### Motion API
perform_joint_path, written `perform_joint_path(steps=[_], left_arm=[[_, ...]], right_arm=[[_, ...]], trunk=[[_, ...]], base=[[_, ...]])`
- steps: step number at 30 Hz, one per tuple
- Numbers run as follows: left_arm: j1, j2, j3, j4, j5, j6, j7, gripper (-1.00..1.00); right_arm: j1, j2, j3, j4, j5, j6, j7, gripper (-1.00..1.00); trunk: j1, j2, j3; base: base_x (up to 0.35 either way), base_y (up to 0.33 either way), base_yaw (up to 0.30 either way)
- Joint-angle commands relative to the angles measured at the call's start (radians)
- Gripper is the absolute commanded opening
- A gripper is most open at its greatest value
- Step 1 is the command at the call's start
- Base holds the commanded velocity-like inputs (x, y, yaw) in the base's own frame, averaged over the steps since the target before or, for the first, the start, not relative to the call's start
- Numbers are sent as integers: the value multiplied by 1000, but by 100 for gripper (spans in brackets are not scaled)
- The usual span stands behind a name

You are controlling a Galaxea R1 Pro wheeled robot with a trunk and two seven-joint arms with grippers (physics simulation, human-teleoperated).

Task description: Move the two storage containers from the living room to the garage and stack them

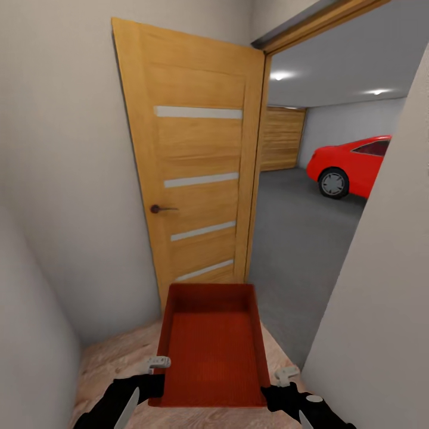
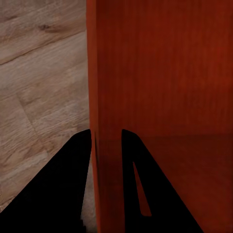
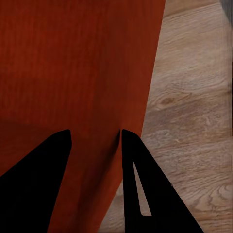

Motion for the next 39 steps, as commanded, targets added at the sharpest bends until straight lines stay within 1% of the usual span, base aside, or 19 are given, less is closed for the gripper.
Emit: perform_joint_path(steps=[1, 9, 31, 39], left_arm=[[0, -35, -1, -3, 0, -31, 5, -100], [0, -35, -1, -3, 0, -31, 5, -100], [0, -35, 1, -3, 1, -31, 5, -100], [0, -35, 1, -3, 0, -31, 6, -100]], right_arm=[[-1, 20, -6, 2, 12, 6, 3, -100], [-1, 20, -6, 2, 12, 6, 3, -100], [-1, 20, -6, 2, 12, 6, 3, -100], [-1, 20, -6, 2, 12, 6, 3, -100]], trunk=[[1, -2, -2], [1, -2, 1], [1, -2, 9], [1, -2, 12]], base=[[292, 189, -269], [276, 152, -269], [19, 5, -269], [179, 105, -269]])
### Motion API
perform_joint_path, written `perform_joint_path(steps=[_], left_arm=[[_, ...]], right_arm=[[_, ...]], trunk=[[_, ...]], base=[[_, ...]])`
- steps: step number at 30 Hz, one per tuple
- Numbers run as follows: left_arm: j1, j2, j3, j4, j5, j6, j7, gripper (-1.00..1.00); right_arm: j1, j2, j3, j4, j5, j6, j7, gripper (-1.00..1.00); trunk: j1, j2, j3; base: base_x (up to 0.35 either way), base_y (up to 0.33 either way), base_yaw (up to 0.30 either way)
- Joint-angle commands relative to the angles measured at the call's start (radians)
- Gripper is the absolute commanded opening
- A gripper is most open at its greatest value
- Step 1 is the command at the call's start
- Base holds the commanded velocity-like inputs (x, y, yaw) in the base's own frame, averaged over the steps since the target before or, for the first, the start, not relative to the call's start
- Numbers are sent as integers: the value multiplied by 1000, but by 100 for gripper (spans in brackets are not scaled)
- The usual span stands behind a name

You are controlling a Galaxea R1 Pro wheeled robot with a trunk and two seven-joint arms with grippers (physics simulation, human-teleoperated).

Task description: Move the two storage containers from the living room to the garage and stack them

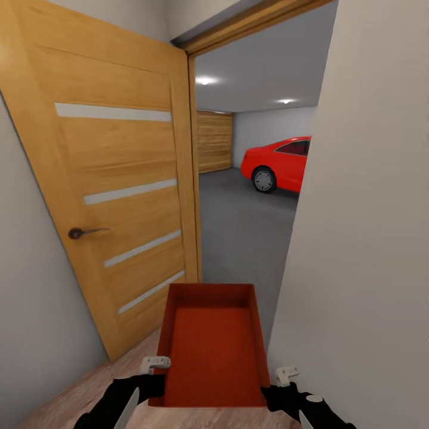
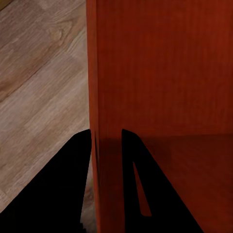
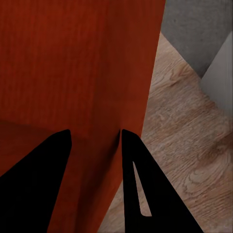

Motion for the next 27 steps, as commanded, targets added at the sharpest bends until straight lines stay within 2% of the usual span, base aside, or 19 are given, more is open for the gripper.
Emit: perform_joint_path(steps=[1, 7, 27], left_arm=[[0, -34, 0, -3, 0, -30, 5, -100], [0, -34, 0, -3, 0, -30, 6, -100], [0, -33, 0, -3, 1, -30, 5, -100]], right_arm=[[-1, 20, -6, 2, 12, 6, 3, -100], [-1, 20, -6, 2, 12, 7, 3, -100], [-1, 20, -6, 2, 12, 7, 3, -100]], trunk=[[1, -2, -2], [1, -2, -1], [1, -2, 0]], base=[[248, 188, -269], [234, 232, -181], [230, 246, -6]])
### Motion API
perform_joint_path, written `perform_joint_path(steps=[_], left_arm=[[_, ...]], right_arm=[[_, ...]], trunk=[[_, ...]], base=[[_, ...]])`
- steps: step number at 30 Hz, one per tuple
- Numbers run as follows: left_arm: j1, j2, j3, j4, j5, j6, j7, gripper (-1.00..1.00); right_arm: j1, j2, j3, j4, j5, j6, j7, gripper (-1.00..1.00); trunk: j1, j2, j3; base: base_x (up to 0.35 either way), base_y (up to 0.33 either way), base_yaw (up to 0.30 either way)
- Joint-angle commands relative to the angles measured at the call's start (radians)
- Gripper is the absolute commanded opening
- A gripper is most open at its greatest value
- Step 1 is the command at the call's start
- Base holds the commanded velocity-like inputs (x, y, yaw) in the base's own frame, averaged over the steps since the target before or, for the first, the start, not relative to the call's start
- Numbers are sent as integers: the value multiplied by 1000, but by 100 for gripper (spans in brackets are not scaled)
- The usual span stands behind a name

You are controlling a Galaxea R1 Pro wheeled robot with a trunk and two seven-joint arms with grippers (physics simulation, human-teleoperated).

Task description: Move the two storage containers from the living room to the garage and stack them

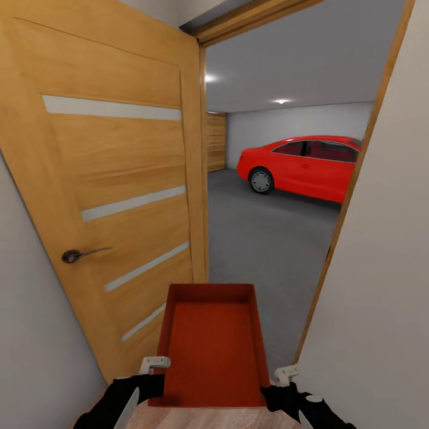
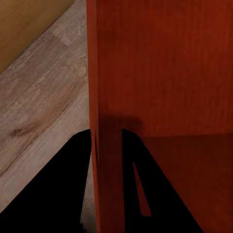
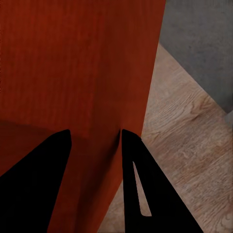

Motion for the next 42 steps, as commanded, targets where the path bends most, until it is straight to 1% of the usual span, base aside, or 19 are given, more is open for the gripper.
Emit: perform_joint_path(steps=[1, 27, 31, 42], left_arm=[[-1, -35, 0, -3, -1, -31, 5, -100], [-1, -35, 0, -3, 0, -33, 5, -100], [-1, -35, 0, -3, 0, -32, 5, -100], [-1, -35, 0, -3, 0, -32, 5, -100]], right_arm=[[0, 19, -5, 2, 10, 6, 4, -100], [0, 19, -5, 2, 9, 6, 4, -100], [0, 19, -5, 2, 10, 6, 4, -100], [0, 19, -5, 2, 10, 6, 4, -100]], trunk=[[1, -2, -2], [1, -2, -2], [1, -2, -2], [1, -2, -2]], base=[[233, 182, -204], [15, 10, -268], [125, 90, -93], [222, 182, -7]])
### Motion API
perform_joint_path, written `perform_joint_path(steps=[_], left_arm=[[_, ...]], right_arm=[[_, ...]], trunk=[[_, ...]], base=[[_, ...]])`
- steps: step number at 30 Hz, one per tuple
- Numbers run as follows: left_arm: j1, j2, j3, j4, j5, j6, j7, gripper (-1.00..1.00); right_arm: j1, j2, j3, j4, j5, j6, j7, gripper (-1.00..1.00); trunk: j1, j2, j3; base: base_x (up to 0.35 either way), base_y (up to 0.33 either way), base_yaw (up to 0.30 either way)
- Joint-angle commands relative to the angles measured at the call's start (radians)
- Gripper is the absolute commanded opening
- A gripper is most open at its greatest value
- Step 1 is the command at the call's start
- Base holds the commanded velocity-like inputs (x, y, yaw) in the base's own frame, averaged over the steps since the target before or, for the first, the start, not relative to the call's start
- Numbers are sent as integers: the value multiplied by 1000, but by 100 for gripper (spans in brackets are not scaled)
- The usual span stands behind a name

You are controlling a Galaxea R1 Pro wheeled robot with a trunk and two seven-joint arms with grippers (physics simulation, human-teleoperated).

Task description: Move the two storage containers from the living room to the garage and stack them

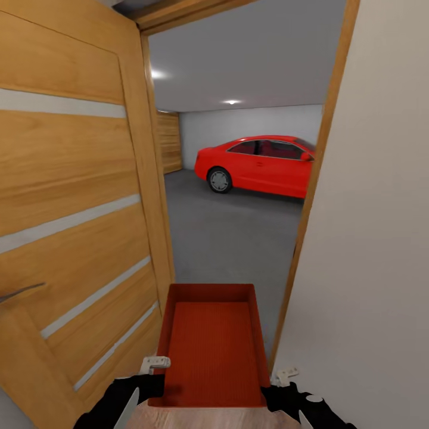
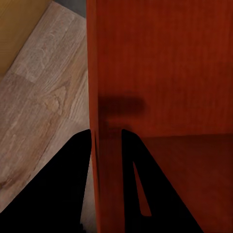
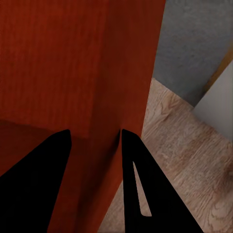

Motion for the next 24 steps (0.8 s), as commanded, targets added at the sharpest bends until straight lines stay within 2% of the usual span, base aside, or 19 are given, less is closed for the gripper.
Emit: perform_joint_path(steps=[1, 12, 24], left_arm=[[-1, -35, 0, -3, 0, -32, 5, -100], [-1, -35, 0, -3, 0, -33, 5, -100], [-1, -35, 0, -3, -1, -33, 5, -100]], right_arm=[[0, 19, -6, 2, 11, 6, 4, -100], [0, 19, -6, 2, 11, 6, 4, -100], [0, 19, -6, 2, 11, 5, 4, -100]], trunk=[[1, -2, -2], [1, -2, -2], [1, -2, -2]], base=[[231, 198, 0], [221, 184, 0], [25, 14, 0]])
